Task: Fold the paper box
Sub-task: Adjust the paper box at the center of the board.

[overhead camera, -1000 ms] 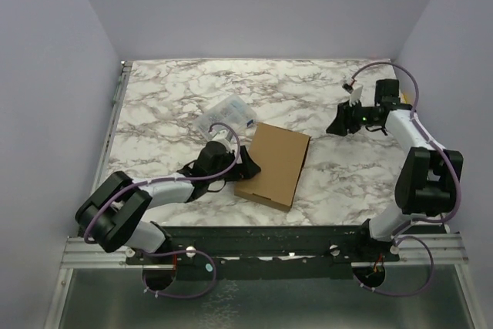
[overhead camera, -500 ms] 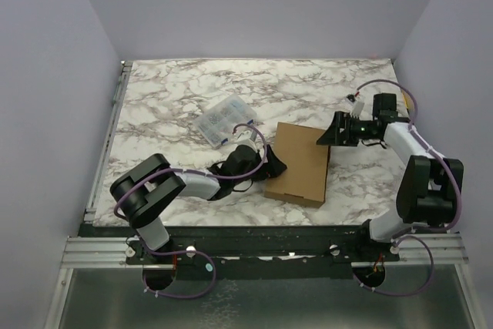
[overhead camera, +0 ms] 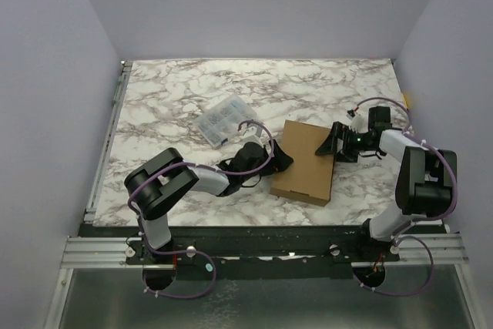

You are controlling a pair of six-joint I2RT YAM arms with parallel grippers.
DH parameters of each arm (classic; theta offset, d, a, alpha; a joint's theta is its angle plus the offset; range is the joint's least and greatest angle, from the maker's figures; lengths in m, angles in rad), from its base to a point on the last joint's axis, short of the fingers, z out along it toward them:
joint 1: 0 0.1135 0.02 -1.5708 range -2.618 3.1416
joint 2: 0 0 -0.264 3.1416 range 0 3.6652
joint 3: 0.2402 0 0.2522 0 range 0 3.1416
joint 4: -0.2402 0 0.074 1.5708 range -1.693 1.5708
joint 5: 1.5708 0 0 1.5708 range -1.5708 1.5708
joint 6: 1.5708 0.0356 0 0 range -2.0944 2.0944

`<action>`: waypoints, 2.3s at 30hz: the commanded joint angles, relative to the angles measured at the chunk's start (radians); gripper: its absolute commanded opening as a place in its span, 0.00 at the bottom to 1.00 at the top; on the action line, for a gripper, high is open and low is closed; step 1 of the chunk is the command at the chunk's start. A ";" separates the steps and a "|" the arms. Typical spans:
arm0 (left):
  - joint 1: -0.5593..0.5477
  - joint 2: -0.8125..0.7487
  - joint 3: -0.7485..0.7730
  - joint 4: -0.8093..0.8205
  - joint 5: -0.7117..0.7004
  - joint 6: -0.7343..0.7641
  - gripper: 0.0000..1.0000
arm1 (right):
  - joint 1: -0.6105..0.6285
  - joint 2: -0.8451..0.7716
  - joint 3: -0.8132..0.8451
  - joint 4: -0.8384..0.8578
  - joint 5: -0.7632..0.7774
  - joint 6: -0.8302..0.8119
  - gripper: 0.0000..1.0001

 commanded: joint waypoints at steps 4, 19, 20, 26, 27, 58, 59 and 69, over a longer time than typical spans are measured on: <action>-0.019 0.091 0.091 0.089 0.062 -0.026 0.80 | 0.025 0.056 0.024 0.029 -0.100 0.041 0.85; -0.016 0.350 0.347 0.140 0.142 -0.036 0.74 | 0.083 -0.078 0.190 0.001 -0.069 0.013 0.64; -0.012 0.362 0.358 0.139 0.148 -0.037 0.75 | 0.100 -0.084 0.209 -0.014 -0.057 0.007 0.64; 0.050 0.377 0.348 0.117 0.160 -0.029 0.75 | 0.276 -0.094 0.281 -0.089 0.071 -0.036 0.64; 0.063 0.371 0.335 0.113 0.163 -0.026 0.75 | 0.303 -0.093 0.286 -0.095 0.093 -0.045 0.64; 0.258 -0.394 -0.166 -0.293 0.146 0.198 0.80 | 0.475 -0.244 0.174 -0.328 0.016 -0.549 0.62; 0.268 -0.424 -0.164 -0.324 0.139 0.211 0.81 | 0.477 -0.229 0.172 -0.379 -0.075 -0.595 0.61; 0.283 -0.569 -0.107 -0.430 0.169 0.319 0.81 | 0.487 -0.221 0.336 -0.487 -0.116 -0.751 0.64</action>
